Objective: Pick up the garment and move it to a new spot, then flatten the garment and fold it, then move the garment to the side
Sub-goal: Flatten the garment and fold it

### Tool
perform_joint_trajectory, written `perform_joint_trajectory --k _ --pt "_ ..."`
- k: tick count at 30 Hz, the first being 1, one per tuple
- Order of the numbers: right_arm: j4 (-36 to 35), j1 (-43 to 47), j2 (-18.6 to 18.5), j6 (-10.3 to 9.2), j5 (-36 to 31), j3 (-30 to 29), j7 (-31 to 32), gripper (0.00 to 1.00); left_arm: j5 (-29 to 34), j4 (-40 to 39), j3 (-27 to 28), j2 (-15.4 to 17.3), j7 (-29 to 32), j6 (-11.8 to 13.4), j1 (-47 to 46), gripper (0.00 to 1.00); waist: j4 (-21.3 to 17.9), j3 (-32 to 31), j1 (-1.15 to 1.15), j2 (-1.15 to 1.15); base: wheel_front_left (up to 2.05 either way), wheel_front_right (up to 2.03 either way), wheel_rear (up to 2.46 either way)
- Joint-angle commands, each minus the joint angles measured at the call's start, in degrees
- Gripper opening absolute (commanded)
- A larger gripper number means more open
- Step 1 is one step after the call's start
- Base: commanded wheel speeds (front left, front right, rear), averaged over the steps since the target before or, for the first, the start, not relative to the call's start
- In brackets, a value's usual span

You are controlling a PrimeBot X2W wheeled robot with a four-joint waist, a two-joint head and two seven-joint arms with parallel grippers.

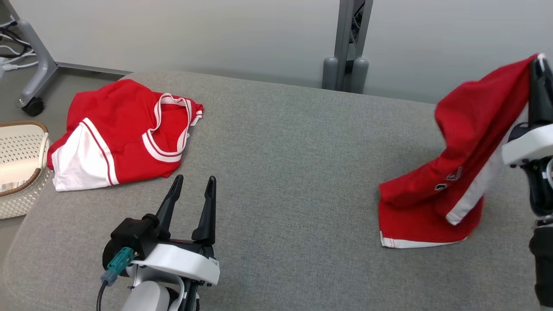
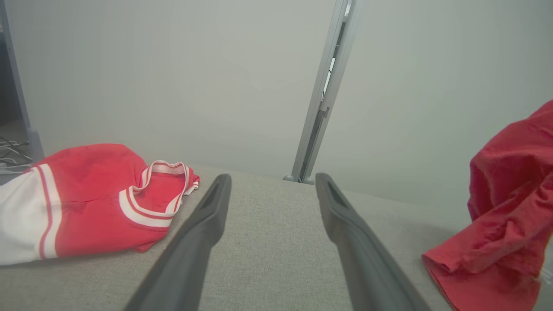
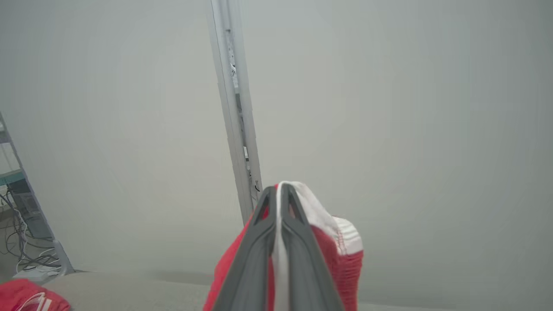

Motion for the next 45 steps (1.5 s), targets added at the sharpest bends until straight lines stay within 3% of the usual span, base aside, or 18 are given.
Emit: perform_joint_trajectory --k 1,4,9,13,23,28,29,30,38,45 --pt "-1.96 -1.03 -0.62 -0.02 -0.94 0.04 0.67 0.00 -0.34 -0.19 0.32 0.24 -0.27 0.41 0.36 1.00 0.32 -0.53 0.00 0.00 0.00 0.00 0.00" --pt "-7.52 -2.29 -1.03 -0.02 -1.02 1.09 2.96 0.00 -0.58 -0.28 0.37 0.24 -0.26 0.41 0.98 1.00 0.80 -1.12 0.00 0.00 0.00 0.00 0.00" --pt "-15.96 -3.23 -3.66 -0.01 -2.56 10.66 7.71 0.00 -0.72 -0.57 1.13 0.20 -0.26 0.54 1.57 1.00 1.42 -1.39 0.00 0.00 0.00 0.00 0.00" --pt "-17.79 -2.50 -5.02 -0.02 -1.63 20.52 11.05 0.00 -0.85 -0.59 1.39 0.23 -0.26 0.41 1.53 1.00 2.21 -1.26 0.00 0.00 0.00 0.00 0.00" --pt "-6.28 -1.17 -5.27 -0.02 4.00 43.26 12.01 0.00 -1.80 -0.61 0.74 0.24 -0.26 0.56 0.19 1.00 5.12 0.29 0.00 0.00 0.00 0.00 0.00" --pt "1.70 -2.31 -3.28 -0.02 7.54 53.96 10.91 0.00 -2.44 -0.66 0.20 0.24 -0.26 0.91 0.28 1.00 6.27 0.92 0.00 0.00 0.00 0.00 0.00" --pt "3.27 -2.68 -2.89 -0.02 8.14 55.25 10.79 0.28 -2.51 -0.68 0.02 0.23 -0.26 0.91 0.24 1.00 6.47 1.02 0.00 0.00 0.00 0.00 0.00" --pt "6.02 -3.85 -2.51 -0.02 8.87 57.59 9.86 1.00 -2.76 -0.76 -0.20 0.22 -0.26 1.03 0.11 1.00 6.78 1.16 0.00 0.00 0.00 0.00 0.00" --pt "11.23 -5.89 -1.66 -0.02 11.71 58.54 6.20 1.00 -2.60 -0.67 0.58 0.21 -0.26 1.33 0.20 1.00 5.72 0.49 0.00 0.00 0.00 0.00 0.00" --pt "8.89 -3.30 -3.22 -0.02 12.65 48.75 1.03 1.00 -1.39 -1.35 1.02 0.24 -0.26 0.86 0.78 1.00 1.76 -0.97 0.00 0.00 0.00 0.00 0.00"
